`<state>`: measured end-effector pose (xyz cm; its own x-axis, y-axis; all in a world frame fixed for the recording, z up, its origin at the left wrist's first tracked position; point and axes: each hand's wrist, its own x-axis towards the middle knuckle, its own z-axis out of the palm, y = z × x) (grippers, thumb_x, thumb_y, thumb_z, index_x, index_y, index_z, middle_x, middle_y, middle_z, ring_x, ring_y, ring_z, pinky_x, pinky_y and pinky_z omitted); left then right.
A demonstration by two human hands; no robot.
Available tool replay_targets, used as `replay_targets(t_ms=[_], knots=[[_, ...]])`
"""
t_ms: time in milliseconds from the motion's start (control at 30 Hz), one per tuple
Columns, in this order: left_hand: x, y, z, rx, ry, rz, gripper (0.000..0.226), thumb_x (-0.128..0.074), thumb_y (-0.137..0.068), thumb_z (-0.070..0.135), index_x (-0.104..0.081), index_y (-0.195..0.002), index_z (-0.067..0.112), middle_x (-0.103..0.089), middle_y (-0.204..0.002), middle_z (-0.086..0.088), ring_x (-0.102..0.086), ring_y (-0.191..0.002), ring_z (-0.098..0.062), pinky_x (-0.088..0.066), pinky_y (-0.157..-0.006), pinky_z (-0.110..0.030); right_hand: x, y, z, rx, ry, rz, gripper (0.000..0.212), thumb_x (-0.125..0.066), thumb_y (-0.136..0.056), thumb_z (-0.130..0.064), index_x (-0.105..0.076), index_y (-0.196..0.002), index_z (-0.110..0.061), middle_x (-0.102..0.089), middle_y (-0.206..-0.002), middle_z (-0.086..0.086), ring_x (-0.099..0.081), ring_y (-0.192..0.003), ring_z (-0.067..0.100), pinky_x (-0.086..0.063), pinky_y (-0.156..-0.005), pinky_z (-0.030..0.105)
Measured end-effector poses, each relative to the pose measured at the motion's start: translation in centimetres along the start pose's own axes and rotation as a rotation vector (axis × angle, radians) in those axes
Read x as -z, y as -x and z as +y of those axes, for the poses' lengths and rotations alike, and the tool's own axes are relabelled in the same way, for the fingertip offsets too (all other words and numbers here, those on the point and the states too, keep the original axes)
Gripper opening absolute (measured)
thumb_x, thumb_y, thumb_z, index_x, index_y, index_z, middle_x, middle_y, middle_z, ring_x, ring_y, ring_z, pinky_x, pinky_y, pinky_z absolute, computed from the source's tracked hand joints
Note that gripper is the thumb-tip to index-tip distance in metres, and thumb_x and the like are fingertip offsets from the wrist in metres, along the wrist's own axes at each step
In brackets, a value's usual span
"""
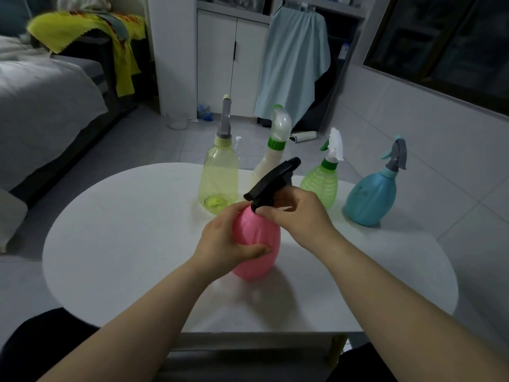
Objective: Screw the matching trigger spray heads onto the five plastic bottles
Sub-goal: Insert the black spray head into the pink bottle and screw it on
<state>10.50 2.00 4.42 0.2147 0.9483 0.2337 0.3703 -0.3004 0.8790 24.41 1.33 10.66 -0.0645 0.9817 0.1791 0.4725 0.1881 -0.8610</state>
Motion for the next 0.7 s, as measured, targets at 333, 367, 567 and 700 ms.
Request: replay_targets(t_ms=[333, 367, 567, 700], knots=[[0.0, -0.1, -0.5, 0.018, 0.012, -0.005, 0.076, -0.081, -0.052, 0.024, -0.044, -0.119, 0.029, -0.047, -0.105, 0.013, -0.046, -0.097, -0.011, -0.037, -0.083, -0.028, 3.2, -0.6, -4.2, 0.347, 0.730, 0.117, 0.040, -0.068, -0.066, -0.039, -0.055, -0.095, -0.015, -0.054, -0.098, 0.000, -0.044, -0.096, 0.019, -0.032, -0.082, 0.024], [-0.1, -0.1, -0.5, 0.020, 0.015, -0.005, 0.077, -0.081, -0.052, 0.025, -0.044, -0.119, 0.028, -0.047, -0.106, 0.012, -0.046, -0.098, -0.012, -0.038, -0.083, -0.028, 3.5, -1.1, -4.7, 0.321, 0.777, 0.010, 0.045, -0.067, -0.068, -0.037, -0.054, -0.105, -0.015, -0.054, -0.110, 0.002, -0.043, -0.106, 0.020, -0.033, -0.092, 0.029], [-0.1, 0.0, -0.3, 0.032, 0.021, -0.005, 0.077, -0.081, -0.051, 0.026, -0.044, -0.118, 0.027, -0.049, -0.104, 0.010, -0.048, -0.097, -0.014, -0.041, -0.085, -0.031, 3.0, -2.1, -7.1, 0.117, 0.901, -0.157, 0.037, -0.063, -0.072, -0.043, -0.059, -0.097, -0.017, -0.059, -0.088, -0.001, -0.052, -0.078, 0.017, -0.043, -0.064, 0.031], [0.0, 0.1, -0.2, 0.017, 0.014, -0.004, 0.078, -0.081, -0.052, 0.025, -0.044, -0.120, 0.024, -0.048, -0.106, 0.010, -0.048, -0.099, -0.015, -0.042, -0.088, -0.033, 2.0, -1.7, -7.9, -0.033, 0.669, -0.322, 0.038, -0.045, -0.084, -0.047, -0.056, -0.098, -0.014, -0.067, -0.082, 0.008, -0.063, -0.052, 0.018, -0.044, -0.037, 0.023]])
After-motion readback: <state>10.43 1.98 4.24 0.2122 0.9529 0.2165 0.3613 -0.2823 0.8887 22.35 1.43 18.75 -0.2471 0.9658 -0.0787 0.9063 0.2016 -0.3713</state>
